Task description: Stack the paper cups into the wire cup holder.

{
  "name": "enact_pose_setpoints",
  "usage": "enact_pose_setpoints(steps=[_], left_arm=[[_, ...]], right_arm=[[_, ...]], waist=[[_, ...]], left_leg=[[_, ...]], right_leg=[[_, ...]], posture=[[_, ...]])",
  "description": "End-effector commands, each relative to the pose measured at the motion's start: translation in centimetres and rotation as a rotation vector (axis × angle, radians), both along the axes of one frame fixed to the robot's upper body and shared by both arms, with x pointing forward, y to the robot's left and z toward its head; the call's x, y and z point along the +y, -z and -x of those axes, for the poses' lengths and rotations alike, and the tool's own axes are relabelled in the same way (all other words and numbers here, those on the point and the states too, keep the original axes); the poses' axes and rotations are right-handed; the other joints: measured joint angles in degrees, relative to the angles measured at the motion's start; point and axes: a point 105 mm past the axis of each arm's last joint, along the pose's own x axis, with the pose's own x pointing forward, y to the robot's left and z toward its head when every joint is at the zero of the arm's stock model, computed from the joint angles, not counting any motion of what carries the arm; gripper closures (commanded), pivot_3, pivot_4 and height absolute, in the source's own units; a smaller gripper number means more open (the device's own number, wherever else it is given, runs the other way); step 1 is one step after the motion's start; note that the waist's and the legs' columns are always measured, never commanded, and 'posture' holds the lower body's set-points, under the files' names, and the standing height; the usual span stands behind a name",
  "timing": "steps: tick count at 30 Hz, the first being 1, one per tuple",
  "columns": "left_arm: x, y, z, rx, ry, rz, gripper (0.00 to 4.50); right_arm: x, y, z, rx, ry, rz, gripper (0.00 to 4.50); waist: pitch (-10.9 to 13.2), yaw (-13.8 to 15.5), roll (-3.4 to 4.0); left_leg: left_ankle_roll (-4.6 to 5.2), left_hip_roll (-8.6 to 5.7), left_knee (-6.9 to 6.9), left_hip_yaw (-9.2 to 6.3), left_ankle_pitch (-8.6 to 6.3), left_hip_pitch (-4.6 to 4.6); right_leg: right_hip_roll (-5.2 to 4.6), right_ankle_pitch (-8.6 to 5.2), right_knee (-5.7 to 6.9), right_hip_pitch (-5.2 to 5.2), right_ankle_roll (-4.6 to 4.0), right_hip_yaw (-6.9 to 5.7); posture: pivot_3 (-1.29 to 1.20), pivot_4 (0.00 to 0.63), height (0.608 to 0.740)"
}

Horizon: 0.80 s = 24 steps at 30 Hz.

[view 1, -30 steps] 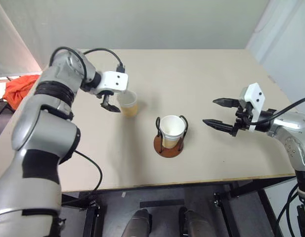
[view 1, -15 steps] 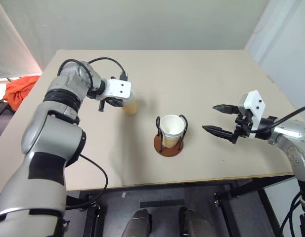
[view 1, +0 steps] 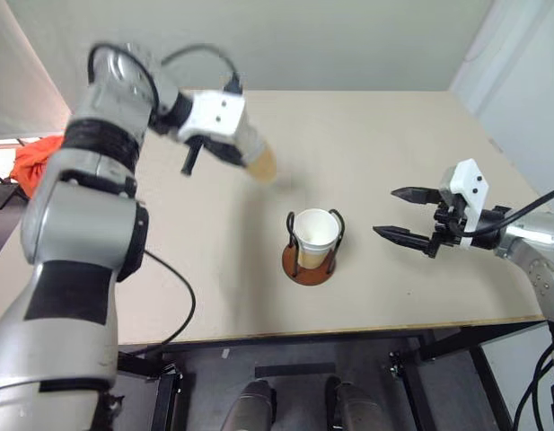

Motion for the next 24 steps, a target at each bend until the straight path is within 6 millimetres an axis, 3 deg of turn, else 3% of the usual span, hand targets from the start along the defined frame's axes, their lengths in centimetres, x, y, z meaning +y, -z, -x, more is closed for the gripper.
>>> enact_pose_setpoints(steps=[1, 6, 10, 16, 24], left_arm=[[-2.7, -3.0, 3.0, -0.041, 0.194, 0.031, 4.47], [-4.2, -1.9, 7.9, 0.044, 0.420, -0.078, 4.47], [-4.9, -1.2, 8.8, 0.063, 0.491, -0.126, 4.47], [-5.4, -0.8, 8.5, 0.068, 0.521, -0.162, 4.47], [-5.9, 0.4, 7.6, 0.070, 0.545, -0.246, 4.47]], right_arm=[[0.0, -0.1, 0.4, -0.021, -0.022, 0.038, 0.00], [-0.2, -0.4, 0.2, -0.035, -0.008, 0.040, 0.00], [-0.5, -0.2, 0.8, -0.032, 0.011, 0.037, 0.00], [-1.2, -0.4, 1.4, -0.046, 0.058, 0.021, 0.00], [0.8, -8.0, 6.3, -0.201, -0.173, -0.227, 0.00]], waist=[[-0.01, -0.15, 0.06], [-0.03, -1.13, 0.16], [-0.01, -0.63, 0.20], [0.02, -0.67, 0.23], [0.03, -1.03, 0.31]], left_leg=[[0.05, 0.02, 0.00, 0.03, -0.03, 0.03], [0.01, 0.12, -0.02, 0.29, -0.09, -0.04], [0.03, 0.15, 0.09, 0.17, -0.09, 0.08], [0.68, 0.06, 0.39, 0.16, -0.45, 0.14], [0.71, 0.02, 0.48, 0.17, -0.32, 0.17]], right_leg=[[-0.02, 0.00, -0.01, -0.01, 0.02, 0.04], [0.14, 0.09, 0.21, -0.12, 0.23, 0.05], [-0.02, 0.07, 0.01, 0.06, 0.19, 0.01], [-0.08, 0.18, 0.08, 0.26, 0.02, -0.02], [-0.04, 0.12, 0.01, 0.39, -0.22, 0.00]], posture=[[0.00, 0.150, 0.740], [0.00, 0.150, 0.740], [0.00, 0.150, 0.740], [0.00, 0.150, 0.740], [0.00, 0.150, 0.740]])
